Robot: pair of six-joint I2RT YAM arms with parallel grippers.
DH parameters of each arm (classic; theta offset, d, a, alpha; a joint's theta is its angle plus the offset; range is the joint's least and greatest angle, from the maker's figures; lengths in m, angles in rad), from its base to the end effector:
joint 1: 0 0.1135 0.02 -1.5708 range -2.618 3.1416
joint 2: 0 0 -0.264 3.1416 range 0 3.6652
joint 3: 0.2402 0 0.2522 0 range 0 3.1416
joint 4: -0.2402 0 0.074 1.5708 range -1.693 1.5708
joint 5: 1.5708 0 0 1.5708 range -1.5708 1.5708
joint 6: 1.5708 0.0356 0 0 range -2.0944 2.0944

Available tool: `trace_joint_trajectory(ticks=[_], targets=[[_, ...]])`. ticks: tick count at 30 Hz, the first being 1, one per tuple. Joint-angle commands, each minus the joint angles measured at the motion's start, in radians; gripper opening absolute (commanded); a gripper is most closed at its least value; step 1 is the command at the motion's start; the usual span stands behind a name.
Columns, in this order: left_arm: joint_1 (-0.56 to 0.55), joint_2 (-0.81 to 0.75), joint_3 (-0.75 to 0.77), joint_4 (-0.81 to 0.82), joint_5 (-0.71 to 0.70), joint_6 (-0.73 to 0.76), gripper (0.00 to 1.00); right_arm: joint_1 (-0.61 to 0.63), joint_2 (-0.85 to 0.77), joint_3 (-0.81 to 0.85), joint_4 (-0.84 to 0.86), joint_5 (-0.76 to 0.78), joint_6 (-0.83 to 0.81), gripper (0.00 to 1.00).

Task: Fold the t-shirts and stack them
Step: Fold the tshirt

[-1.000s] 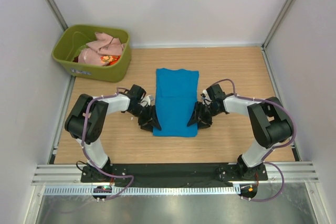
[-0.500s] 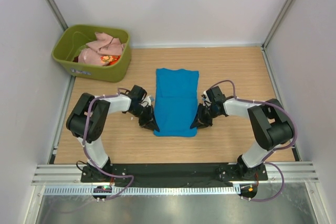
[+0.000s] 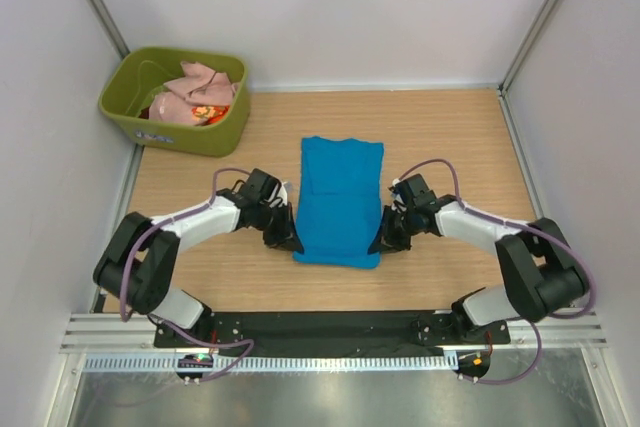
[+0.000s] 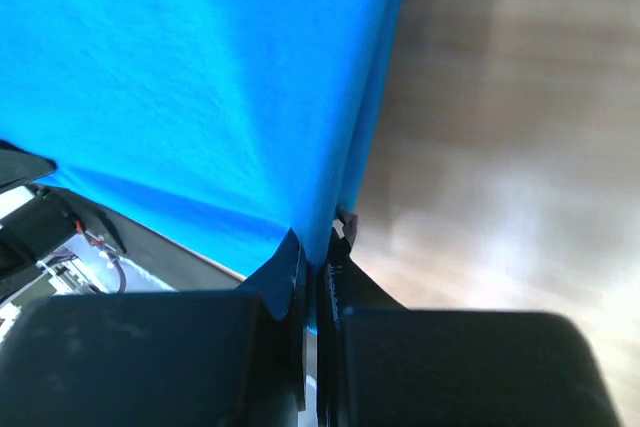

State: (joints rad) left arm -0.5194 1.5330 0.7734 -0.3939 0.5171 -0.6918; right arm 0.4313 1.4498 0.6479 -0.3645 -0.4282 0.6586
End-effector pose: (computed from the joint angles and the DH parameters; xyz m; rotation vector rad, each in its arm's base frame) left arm 0.2270 -0.1500 0.1562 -0.0888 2.9332 -0.9902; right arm 0.2150 0.1152 0.1434 0.2003 2.8937 0.8467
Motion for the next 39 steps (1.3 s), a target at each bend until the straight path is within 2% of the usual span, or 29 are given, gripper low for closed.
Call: trace_joint_trajectory(ticks=[1,5,9,14,21,26,39], targets=[[-0.019,-0.132,0.015,-0.072,-0.077,-0.040,0.00,-0.002,-0.158,-0.001,-0.137,0.058,0.015,0.01],[-0.019,-0.198,0.085,-0.146,-0.109,-0.051,0.00,-0.003,-0.224,0.108,-0.257,0.083,0.003,0.01],[-0.018,-0.156,0.229,-0.216,-0.135,-0.011,0.00,-0.034,-0.163,0.220,-0.301,0.085,-0.017,0.01],[0.004,0.015,0.432,-0.270,-0.164,0.064,0.00,-0.084,-0.033,0.398,-0.287,0.069,-0.045,0.01],[0.082,0.239,0.702,-0.306,-0.098,0.103,0.00,-0.166,0.216,0.588,-0.291,0.010,-0.103,0.01],[0.104,0.364,0.791,-0.307,-0.077,0.110,0.00,-0.216,0.328,0.679,-0.291,-0.033,-0.132,0.01],[0.130,0.492,0.952,-0.324,-0.094,0.114,0.00,-0.244,0.526,0.863,-0.289,-0.080,-0.160,0.01]])
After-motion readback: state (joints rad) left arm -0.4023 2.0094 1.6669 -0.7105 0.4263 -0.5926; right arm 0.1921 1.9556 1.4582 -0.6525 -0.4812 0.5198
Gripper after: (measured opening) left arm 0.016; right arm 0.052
